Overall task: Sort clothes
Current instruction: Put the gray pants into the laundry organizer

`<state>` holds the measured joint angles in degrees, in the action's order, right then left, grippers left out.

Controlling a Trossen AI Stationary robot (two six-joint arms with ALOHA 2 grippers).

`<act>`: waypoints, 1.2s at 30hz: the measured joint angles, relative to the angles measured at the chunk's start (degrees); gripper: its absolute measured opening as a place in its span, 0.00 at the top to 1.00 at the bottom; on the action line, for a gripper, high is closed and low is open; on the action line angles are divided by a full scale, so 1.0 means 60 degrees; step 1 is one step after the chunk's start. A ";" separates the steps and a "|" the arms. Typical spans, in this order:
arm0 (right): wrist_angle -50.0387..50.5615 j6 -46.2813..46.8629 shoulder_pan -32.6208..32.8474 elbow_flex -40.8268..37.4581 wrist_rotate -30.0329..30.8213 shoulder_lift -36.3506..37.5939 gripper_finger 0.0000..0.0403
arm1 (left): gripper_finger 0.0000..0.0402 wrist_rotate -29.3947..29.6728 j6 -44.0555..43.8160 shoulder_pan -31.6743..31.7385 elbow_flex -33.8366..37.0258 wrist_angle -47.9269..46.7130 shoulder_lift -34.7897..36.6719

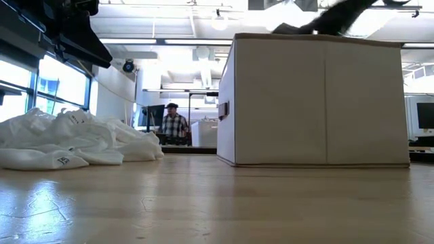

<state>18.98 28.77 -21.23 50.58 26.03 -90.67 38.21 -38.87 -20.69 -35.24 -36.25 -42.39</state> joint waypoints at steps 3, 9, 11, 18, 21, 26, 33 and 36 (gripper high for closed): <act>-0.1040 0.0062 -0.0322 -0.0654 -0.0725 0.0014 0.57 | 0.72 0.0009 0.0011 0.0000 0.0000 0.0005 0.0000; 0.0969 -0.0894 -0.0309 0.0794 -0.1014 0.0418 0.57 | 0.72 0.0089 0.0018 0.0000 0.0000 -0.0060 0.0001; 0.2355 -0.1182 -0.0216 0.1800 -0.1032 0.0585 0.57 | 0.72 0.0091 0.0015 0.0004 0.0000 -0.0078 0.0001; 0.5817 -0.1413 0.1018 0.4521 0.0616 0.0732 0.57 | 0.72 0.0096 0.0011 0.0004 0.0000 -0.0106 0.0004; 0.5618 -0.1720 0.1756 0.4418 0.0548 0.0944 0.57 | 0.72 0.0102 0.0011 0.0004 0.0000 -0.0108 0.0004; 0.5144 -0.0715 0.2650 0.3227 0.0133 0.0933 0.57 | 0.72 0.0464 -0.0004 0.0004 0.0000 -0.0230 0.0003; 0.2725 0.0402 0.2867 0.0445 0.0283 0.1038 0.57 | 0.72 0.0675 0.0393 0.0007 0.0000 -0.0149 -0.0263; 0.2510 0.0551 0.2835 0.0266 0.0508 0.1043 0.57 | 0.72 -0.0525 0.2085 0.0007 0.0000 0.0386 -0.0444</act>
<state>34.04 32.07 -4.22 52.18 29.07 -84.41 35.06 -26.36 -20.64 -35.24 -33.94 -45.06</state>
